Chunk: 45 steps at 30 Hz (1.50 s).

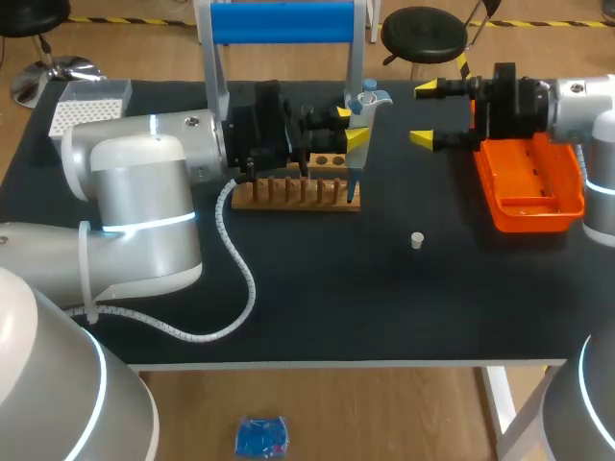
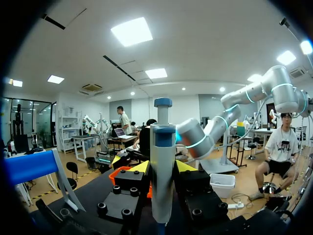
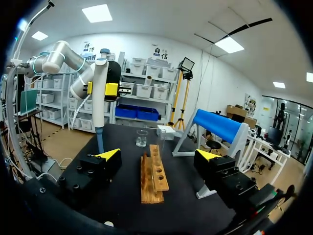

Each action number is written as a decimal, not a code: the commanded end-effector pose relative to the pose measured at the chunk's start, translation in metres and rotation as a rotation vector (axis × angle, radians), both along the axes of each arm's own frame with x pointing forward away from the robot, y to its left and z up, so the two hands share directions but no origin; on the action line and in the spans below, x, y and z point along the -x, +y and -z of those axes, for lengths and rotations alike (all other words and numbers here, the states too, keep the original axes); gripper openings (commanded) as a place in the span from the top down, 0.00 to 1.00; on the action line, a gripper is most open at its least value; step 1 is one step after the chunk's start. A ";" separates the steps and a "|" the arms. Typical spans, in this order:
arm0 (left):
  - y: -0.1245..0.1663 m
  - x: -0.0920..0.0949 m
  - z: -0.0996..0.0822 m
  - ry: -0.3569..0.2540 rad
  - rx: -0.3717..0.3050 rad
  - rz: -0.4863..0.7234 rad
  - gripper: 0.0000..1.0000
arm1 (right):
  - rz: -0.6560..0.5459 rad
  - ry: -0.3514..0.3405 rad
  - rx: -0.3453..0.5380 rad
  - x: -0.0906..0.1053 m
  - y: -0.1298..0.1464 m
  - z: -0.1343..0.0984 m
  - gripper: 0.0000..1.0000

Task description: Invert the test tube, pick up the pipette, mount the tip to pipette, aspirate from beaker and dispense into the tube, eject the tip, return the pipette, and cap with the stopper.

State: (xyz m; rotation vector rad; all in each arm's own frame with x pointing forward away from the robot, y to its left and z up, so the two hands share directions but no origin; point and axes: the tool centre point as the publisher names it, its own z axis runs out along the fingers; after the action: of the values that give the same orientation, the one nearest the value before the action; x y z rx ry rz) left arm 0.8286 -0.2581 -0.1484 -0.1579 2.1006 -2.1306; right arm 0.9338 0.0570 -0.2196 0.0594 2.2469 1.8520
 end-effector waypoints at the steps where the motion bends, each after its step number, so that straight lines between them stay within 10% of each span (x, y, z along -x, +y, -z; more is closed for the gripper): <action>1: -0.001 0.001 0.000 -0.001 0.001 -0.003 1.00 | 0.059 -0.001 0.025 -0.010 0.003 -0.002 0.00; 24: -0.001 0.001 0.000 -0.001 0.001 -0.003 1.00 | 0.172 -0.054 0.053 -0.147 0.122 -0.055 0.00; 45: -0.001 0.001 0.000 -0.001 0.001 -0.003 1.00 | 0.212 -0.041 0.039 -0.143 0.120 -0.054 0.00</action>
State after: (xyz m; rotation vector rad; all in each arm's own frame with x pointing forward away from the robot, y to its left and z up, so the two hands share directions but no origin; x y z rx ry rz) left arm 0.8285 -0.2581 -0.1483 -0.1580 2.1006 -2.1305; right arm 1.0819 0.1814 -0.1648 0.2465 2.1640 1.6763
